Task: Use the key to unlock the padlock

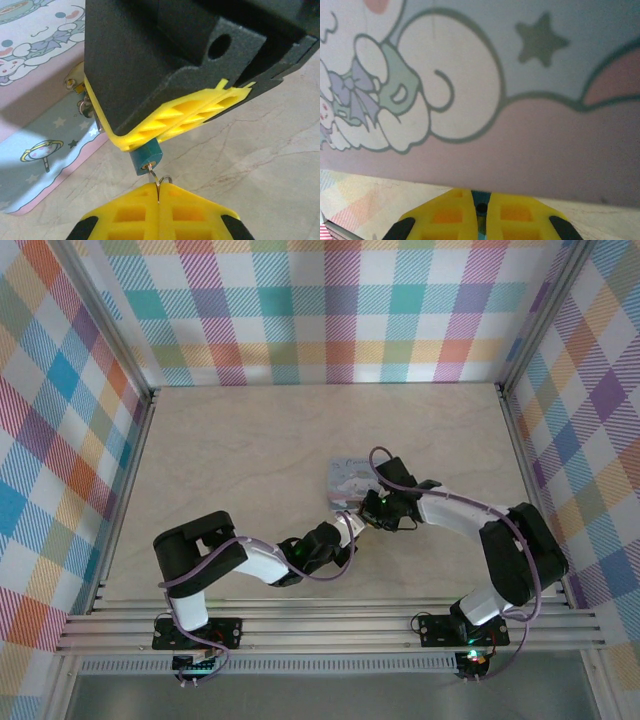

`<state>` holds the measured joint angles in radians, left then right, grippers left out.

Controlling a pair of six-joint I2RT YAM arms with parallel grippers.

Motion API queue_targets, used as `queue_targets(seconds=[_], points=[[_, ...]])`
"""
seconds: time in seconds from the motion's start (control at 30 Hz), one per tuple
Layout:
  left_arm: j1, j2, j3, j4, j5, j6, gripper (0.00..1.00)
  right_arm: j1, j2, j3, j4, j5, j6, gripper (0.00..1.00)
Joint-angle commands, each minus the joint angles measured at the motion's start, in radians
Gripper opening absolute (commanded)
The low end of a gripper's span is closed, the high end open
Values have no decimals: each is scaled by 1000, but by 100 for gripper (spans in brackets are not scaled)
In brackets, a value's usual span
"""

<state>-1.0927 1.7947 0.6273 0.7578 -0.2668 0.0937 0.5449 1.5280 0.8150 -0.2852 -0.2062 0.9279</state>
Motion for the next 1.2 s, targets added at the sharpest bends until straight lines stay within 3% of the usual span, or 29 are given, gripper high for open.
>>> queue_targets(seconds=[0.0, 0.3, 0.73, 1.17], points=[[-13, -66, 15, 4, 3, -28, 6, -1, -30, -59, -6, 39, 37, 0], [-13, -139, -28, -11, 24, -92, 28, -19, -171, -163, 0, 136, 41, 0], [-13, -310, -120, -99, -31, -147, 29, -149, -314, -266, 83, 101, 35, 0], [-13, -399, -202, -125, -85, -169, 29, -207, -213, -284, 282, 63, 80, 0]])
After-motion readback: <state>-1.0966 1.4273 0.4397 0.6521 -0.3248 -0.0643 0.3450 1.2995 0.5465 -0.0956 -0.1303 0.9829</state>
